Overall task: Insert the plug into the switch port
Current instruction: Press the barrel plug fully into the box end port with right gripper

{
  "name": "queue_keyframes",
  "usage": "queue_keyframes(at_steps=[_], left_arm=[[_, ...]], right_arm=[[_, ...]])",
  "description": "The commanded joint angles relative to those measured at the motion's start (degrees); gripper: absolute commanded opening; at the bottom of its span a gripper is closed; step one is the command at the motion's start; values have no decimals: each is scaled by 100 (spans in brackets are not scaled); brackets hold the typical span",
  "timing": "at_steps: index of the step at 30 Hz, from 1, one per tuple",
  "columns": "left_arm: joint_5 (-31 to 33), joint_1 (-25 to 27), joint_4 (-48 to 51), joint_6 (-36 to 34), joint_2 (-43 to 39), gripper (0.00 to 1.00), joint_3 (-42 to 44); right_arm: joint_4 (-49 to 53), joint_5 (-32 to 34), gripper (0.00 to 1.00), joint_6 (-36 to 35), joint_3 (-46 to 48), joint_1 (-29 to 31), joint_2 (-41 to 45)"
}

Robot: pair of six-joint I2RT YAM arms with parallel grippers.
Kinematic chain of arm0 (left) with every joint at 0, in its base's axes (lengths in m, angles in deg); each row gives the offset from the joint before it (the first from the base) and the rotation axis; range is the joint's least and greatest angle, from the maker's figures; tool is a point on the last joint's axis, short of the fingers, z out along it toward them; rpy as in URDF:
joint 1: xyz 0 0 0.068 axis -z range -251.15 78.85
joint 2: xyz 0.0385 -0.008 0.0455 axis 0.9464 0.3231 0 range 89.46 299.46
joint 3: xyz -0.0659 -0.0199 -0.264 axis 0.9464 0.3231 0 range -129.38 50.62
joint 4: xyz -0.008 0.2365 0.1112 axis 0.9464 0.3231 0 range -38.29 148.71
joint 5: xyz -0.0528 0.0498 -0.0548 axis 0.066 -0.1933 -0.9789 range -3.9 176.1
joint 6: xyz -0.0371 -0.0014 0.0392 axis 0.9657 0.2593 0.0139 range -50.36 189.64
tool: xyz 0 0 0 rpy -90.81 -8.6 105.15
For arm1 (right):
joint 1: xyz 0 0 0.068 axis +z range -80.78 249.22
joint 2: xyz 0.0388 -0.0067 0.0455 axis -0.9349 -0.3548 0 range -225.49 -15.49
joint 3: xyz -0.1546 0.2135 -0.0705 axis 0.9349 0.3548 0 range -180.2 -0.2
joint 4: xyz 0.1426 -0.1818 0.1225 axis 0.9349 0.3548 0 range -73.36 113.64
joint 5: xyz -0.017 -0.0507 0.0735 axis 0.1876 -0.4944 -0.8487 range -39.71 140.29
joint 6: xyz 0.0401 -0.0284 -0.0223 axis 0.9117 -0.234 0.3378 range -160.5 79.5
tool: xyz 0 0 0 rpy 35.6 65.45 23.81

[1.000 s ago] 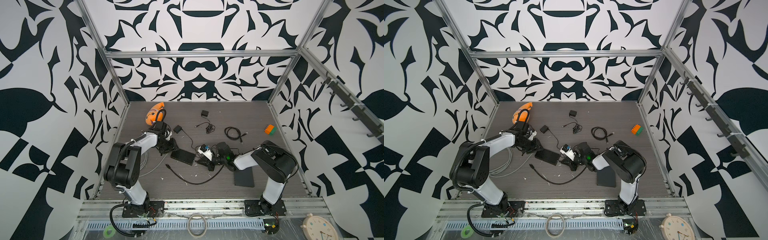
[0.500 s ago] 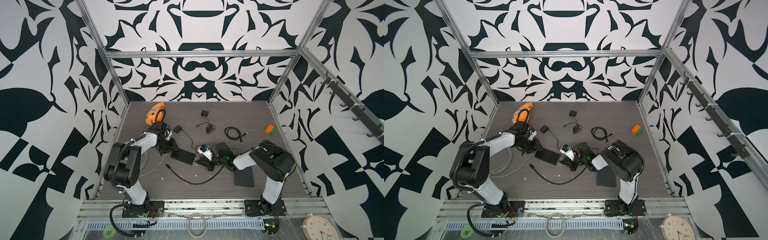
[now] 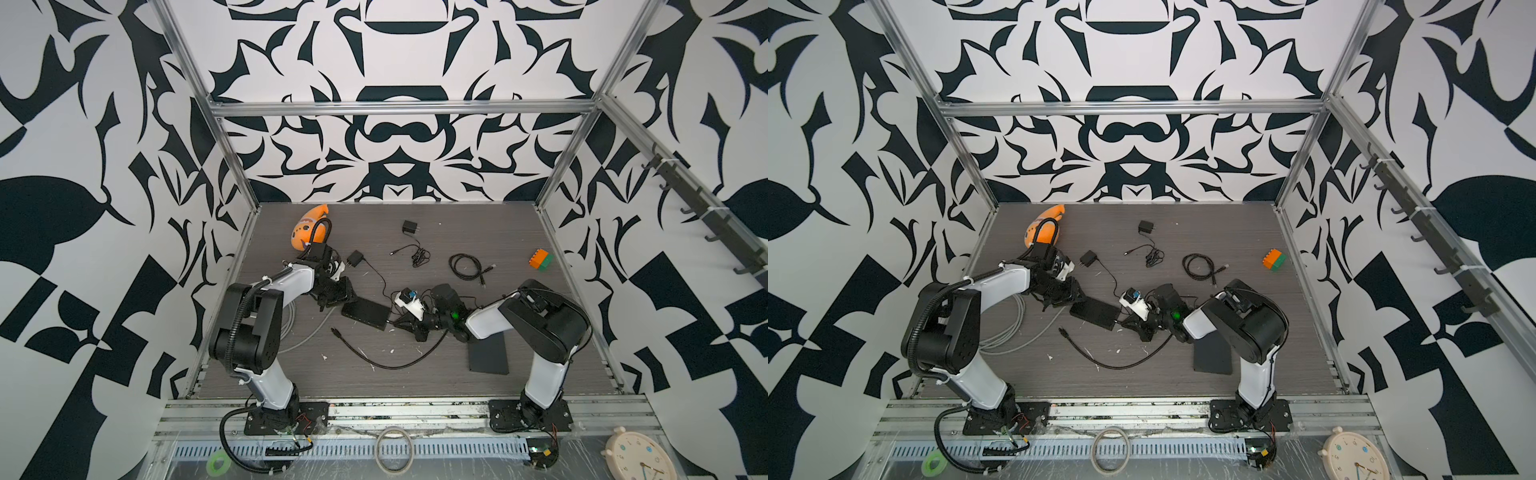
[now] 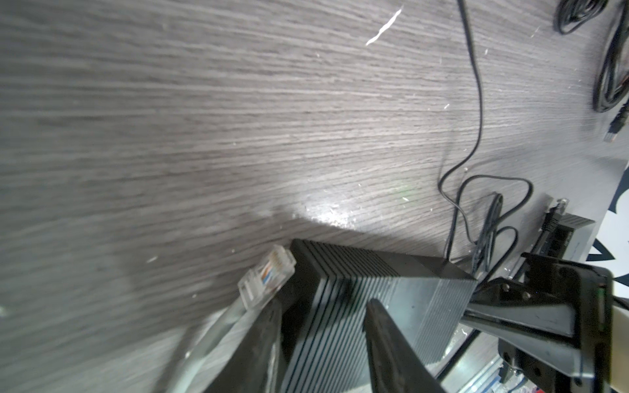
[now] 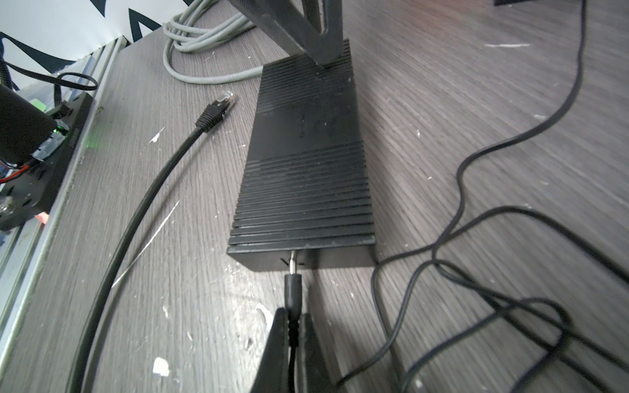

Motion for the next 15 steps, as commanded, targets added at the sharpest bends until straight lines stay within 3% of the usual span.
queue_keyframes(at_steps=[1,15], left_arm=[[-551,178,231,-84,89,43,-144],[-642,270,238,-124,175,42,-208]], right_arm=[[-416,53,0,76,-366,33,17],[103,147,0,-58,-726,31,109]])
